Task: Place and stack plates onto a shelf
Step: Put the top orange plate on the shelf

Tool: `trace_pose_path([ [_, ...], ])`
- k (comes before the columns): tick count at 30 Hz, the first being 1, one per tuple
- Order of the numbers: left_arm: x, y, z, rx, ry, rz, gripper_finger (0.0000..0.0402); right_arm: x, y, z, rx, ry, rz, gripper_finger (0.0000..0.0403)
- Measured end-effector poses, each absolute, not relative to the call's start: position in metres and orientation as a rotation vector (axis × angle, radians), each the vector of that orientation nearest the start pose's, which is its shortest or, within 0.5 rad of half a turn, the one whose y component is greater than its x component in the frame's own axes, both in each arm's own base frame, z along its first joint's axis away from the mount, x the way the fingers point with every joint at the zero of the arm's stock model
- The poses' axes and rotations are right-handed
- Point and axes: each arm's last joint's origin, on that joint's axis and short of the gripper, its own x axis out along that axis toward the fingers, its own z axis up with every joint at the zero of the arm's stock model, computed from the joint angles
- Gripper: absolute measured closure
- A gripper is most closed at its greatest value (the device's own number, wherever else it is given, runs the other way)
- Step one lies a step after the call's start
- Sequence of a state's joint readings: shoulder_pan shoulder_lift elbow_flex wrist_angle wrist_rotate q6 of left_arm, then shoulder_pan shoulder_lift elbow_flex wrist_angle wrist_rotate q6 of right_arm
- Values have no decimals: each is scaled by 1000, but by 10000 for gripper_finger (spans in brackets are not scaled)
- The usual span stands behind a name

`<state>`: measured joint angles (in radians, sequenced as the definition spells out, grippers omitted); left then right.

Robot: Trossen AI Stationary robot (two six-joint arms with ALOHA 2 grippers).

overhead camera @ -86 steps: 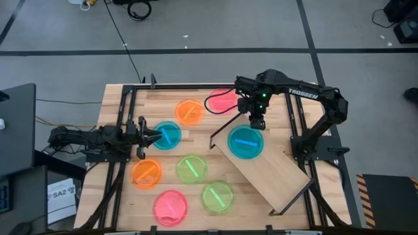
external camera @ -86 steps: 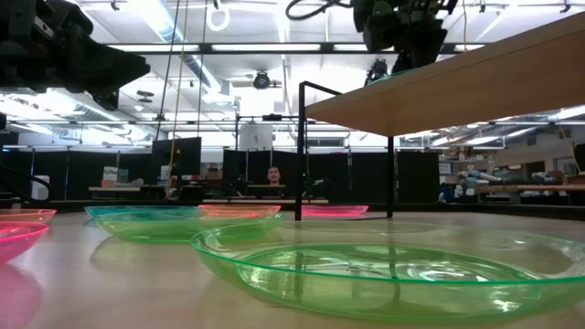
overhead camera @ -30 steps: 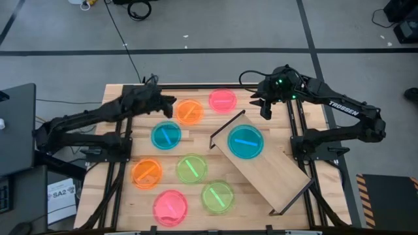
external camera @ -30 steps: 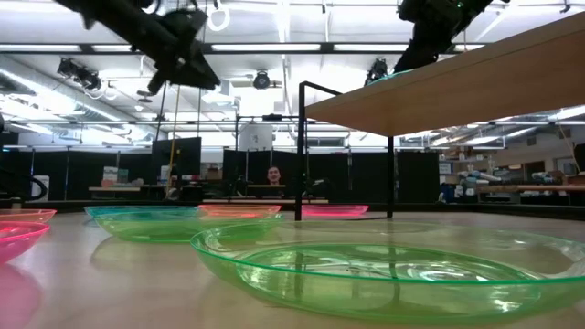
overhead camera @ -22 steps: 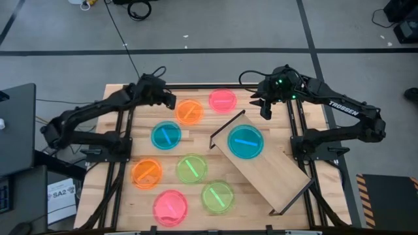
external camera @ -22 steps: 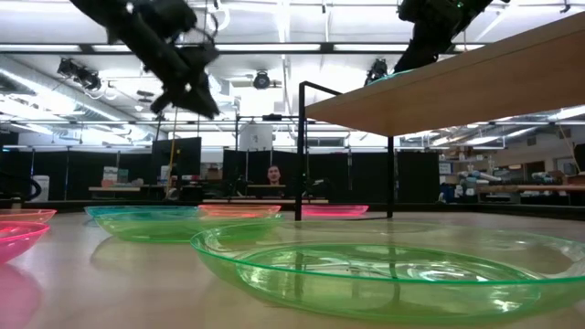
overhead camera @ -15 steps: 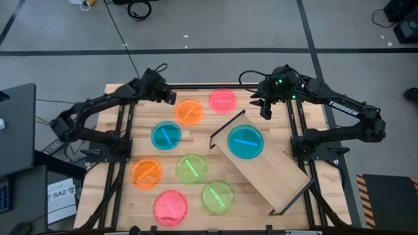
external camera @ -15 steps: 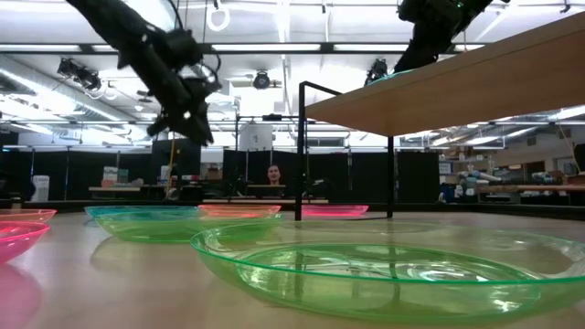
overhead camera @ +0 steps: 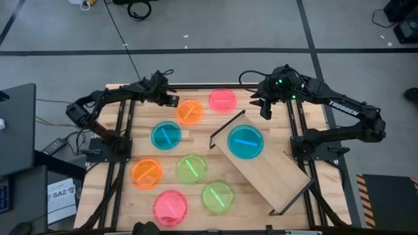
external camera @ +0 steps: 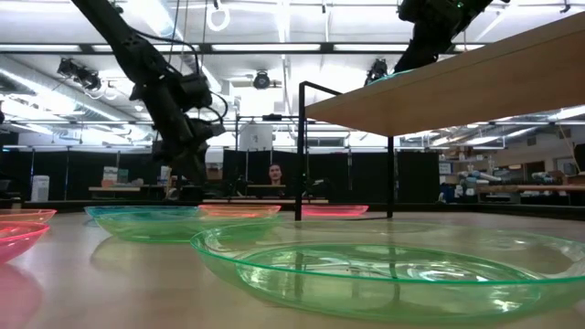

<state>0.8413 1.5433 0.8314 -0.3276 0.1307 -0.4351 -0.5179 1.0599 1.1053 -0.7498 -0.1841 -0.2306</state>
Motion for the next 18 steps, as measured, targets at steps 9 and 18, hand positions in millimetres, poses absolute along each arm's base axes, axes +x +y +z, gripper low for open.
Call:
trace_pose_path([
  [9,197,211,162,-900,817,857,322,182,-97,343,23,695,-240,275],
  [18,203,207,157,-902,836,841,322,182,-97,342,23,695,-240,275],
])
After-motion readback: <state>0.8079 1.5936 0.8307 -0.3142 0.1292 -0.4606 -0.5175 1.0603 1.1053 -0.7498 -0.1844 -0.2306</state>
